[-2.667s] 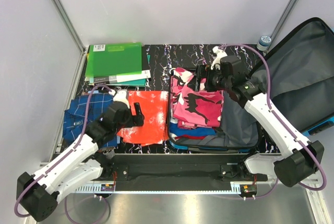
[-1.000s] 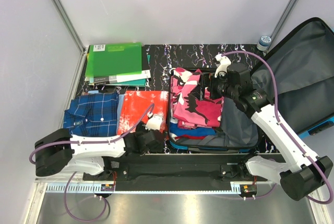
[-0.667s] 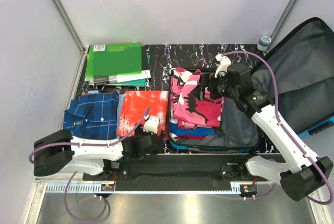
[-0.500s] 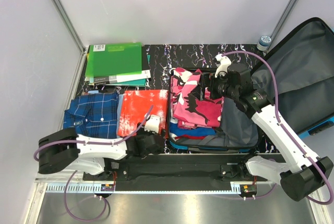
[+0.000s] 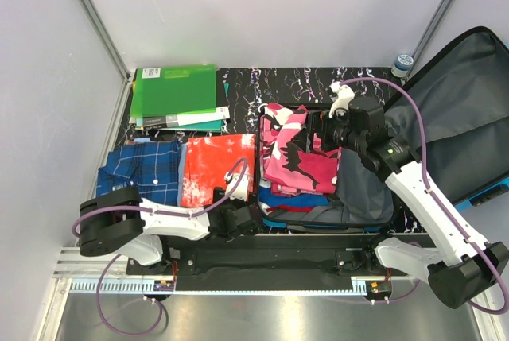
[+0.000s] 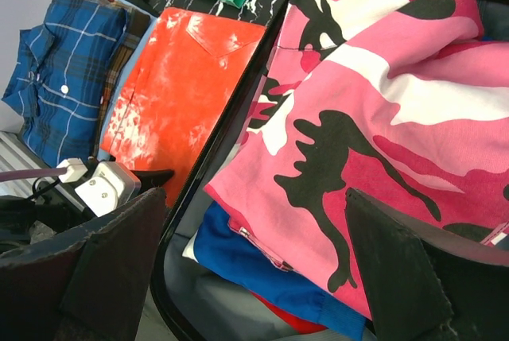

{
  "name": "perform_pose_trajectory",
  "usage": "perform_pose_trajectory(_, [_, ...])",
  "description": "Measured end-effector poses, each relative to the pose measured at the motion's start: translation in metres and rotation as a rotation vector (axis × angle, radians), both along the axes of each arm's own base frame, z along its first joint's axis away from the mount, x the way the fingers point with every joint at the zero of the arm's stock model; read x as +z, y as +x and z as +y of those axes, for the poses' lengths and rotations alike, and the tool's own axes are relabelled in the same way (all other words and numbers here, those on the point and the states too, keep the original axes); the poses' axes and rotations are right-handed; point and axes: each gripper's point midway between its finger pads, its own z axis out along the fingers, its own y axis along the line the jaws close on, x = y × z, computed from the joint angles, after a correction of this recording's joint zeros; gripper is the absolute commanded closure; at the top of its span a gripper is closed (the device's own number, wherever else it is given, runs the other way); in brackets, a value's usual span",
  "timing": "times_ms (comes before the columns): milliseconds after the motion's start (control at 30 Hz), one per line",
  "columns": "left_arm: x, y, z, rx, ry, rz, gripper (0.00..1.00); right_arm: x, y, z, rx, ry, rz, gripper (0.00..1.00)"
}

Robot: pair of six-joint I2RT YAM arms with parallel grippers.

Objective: Pack the luggage
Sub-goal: Pick up the clothes at the center of the board.

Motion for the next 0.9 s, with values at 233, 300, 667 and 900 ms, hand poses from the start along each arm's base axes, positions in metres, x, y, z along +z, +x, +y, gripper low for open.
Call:
perform_pose_trajectory(233, [0.0, 0.0, 0.001, 0.023, -0.001, -0.007, 1.0, 0.005, 0.001, 0.0, 0.0, 0.005, -0.01, 0.0])
perform_pose_trajectory(300, [0.002, 0.0, 0.0, 0.024, -0.009, -0.009, 1.0, 0.005, 0.001, 0.0, 0.0, 0.005, -0.01, 0.0])
perform_pose_trajectory(667, [0.013, -0.025, 0.018, -0.008, -0.156, 0.051, 1.0, 0.005, 0.002, 0.001, -0.001, 0.004, -0.008, 0.0])
perform_pose_trajectory(900, [0.022, -0.036, 0.026, -0.006, -0.273, 0.08, 1.0, 0.005, 0.002, 0.001, -0.002, 0.006, -0.006, 0.02])
